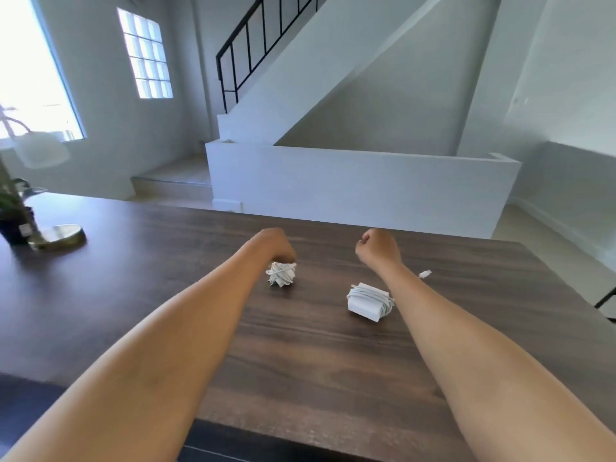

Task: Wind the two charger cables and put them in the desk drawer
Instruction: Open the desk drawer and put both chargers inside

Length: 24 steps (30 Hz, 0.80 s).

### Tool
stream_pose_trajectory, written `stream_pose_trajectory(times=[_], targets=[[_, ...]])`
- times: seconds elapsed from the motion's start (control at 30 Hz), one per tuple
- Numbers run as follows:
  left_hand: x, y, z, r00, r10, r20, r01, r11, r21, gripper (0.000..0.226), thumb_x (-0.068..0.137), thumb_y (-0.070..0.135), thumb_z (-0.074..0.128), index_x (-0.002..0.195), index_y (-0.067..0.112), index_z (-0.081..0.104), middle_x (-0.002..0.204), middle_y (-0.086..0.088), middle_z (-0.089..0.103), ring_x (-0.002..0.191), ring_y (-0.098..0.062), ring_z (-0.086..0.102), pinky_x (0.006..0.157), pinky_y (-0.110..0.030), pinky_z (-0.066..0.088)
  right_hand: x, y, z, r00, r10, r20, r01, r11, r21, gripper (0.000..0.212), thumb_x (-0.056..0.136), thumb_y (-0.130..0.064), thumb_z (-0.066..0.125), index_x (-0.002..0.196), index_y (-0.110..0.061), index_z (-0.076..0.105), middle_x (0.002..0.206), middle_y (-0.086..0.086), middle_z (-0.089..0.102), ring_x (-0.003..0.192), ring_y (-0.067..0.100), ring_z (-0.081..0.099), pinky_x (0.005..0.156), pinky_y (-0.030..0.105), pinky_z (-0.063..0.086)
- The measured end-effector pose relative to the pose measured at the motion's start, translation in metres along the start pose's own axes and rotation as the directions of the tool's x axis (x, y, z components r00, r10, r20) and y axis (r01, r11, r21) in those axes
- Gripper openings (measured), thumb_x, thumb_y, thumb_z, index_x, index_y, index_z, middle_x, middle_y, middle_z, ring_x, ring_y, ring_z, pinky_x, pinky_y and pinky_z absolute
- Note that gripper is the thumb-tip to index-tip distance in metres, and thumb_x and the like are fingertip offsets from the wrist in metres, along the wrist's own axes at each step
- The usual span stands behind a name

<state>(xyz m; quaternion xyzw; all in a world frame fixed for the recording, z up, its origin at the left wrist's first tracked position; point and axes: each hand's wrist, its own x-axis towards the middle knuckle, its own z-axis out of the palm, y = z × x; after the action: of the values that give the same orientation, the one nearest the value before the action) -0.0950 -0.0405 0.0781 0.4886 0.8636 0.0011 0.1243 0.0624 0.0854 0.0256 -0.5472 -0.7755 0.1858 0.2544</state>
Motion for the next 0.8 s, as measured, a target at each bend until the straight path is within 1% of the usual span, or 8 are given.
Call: stream_pose_trajectory(times=[0.07, 0.1, 0.17, 0.3, 0.43, 0.6, 0.7, 0.8], targets=[[-0.009, -0.027, -0.003, 0.999, -0.043, -0.005, 0.043, 0.998, 0.039, 0.036, 0.089, 0.023, 0.048, 0.112, -0.001, 0.063, 0.114, -0.012, 0.065, 0.107, -0.027, 0.062, 0.086, -0.034, 0.05, -0.006, -0.024, 0.018, 0.998, -0.05, 0.04, 0.05, 0.999, 0.013, 0.022, 0.086, -0.015, 0.048, 0.094, -0.004, 0.065, 0.093, 0.01, 0.066, 0.091, 0.03, 0.063, 0.08, 0.035, 0.053], [-0.013, -0.036, -0.004, 0.998, -0.06, -0.013, 0.06, 0.997, 0.046, 0.036, 0.09, 0.022, 0.044, 0.111, -0.001, 0.062, 0.119, -0.013, 0.063, 0.109, -0.028, 0.061, 0.089, -0.034, 0.049, -0.009, -0.033, 0.024, 0.996, -0.068, 0.053, 0.066, 0.997, 0.025, 0.024, 0.087, -0.015, 0.048, 0.099, -0.004, 0.065, 0.098, 0.009, 0.067, 0.094, 0.03, 0.063, 0.083, 0.037, 0.053], [-0.025, -0.065, -0.001, 0.995, -0.102, -0.003, 0.102, 0.992, 0.08, 0.029, 0.089, 0.019, 0.041, 0.1, 0.002, 0.062, 0.114, -0.015, 0.061, 0.1, -0.029, 0.061, 0.088, -0.034, 0.049, -0.019, -0.058, 0.042, 0.989, -0.12, 0.091, 0.117, 0.992, 0.043, 0.025, 0.087, -0.016, 0.049, 0.101, -0.004, 0.066, 0.102, 0.009, 0.068, 0.097, 0.03, 0.062, 0.087, 0.039, 0.053], [-0.044, -0.114, 0.007, 0.98, -0.196, -0.029, 0.197, 0.98, 0.024, 0.03, 0.086, 0.02, 0.048, 0.109, 0.003, 0.058, 0.105, -0.013, 0.061, 0.093, -0.027, 0.061, 0.076, -0.032, 0.048, -0.045, -0.1, 0.07, 0.969, -0.204, 0.139, 0.197, 0.978, 0.064, 0.027, 0.085, -0.014, 0.049, 0.101, -0.002, 0.067, 0.1, 0.01, 0.069, 0.097, 0.031, 0.062, 0.085, 0.038, 0.053], [-0.07, -0.157, 0.014, 0.974, -0.226, -0.032, 0.227, 0.974, 0.014, 0.037, 0.091, 0.021, 0.045, 0.12, 0.0, 0.054, 0.12, -0.011, 0.059, 0.11, -0.028, 0.059, 0.087, -0.031, 0.047, -0.079, -0.136, 0.092, 0.956, -0.246, 0.161, 0.237, 0.969, 0.073, 0.026, 0.086, -0.017, 0.049, 0.1, -0.006, 0.066, 0.104, 0.007, 0.068, 0.1, 0.029, 0.062, 0.086, 0.036, 0.051], [-0.102, -0.218, 0.022, 0.983, -0.178, -0.034, 0.179, 0.984, 0.01, 0.038, 0.089, 0.019, 0.047, 0.122, 0.0, 0.05, 0.121, -0.016, 0.058, 0.11, -0.029, 0.058, 0.086, -0.033, 0.048, -0.135, -0.178, 0.115, 0.957, -0.249, 0.147, 0.245, 0.968, 0.05, 0.025, 0.088, -0.02, 0.05, 0.103, -0.011, 0.067, 0.114, 0.007, 0.066, 0.11, 0.028, 0.058, 0.092, 0.034, 0.047], [-0.117, -0.242, 0.026, 0.99, -0.141, -0.028, 0.141, 0.99, 0.023, 0.038, 0.09, 0.018, 0.047, 0.123, -0.001, 0.051, 0.116, -0.015, 0.058, 0.103, -0.027, 0.059, 0.088, -0.033, 0.048, -0.166, -0.193, 0.125, 0.96, -0.249, 0.127, 0.245, 0.968, 0.047, 0.024, 0.087, -0.018, 0.05, 0.103, -0.01, 0.067, 0.113, 0.007, 0.066, 0.108, 0.028, 0.059, 0.09, 0.033, 0.048], [-0.138, -0.265, 0.032, 0.994, -0.107, -0.019, 0.107, 0.993, 0.04, 0.037, 0.092, 0.019, 0.046, 0.123, -0.001, 0.051, 0.124, -0.015, 0.057, 0.11, -0.028, 0.058, 0.089, -0.032, 0.048, -0.2, -0.206, 0.133, 0.961, -0.25, 0.122, 0.246, 0.968, 0.046, 0.024, 0.087, -0.018, 0.05, 0.101, -0.01, 0.067, 0.109, 0.006, 0.067, 0.102, 0.026, 0.06, 0.087, 0.034, 0.05]])
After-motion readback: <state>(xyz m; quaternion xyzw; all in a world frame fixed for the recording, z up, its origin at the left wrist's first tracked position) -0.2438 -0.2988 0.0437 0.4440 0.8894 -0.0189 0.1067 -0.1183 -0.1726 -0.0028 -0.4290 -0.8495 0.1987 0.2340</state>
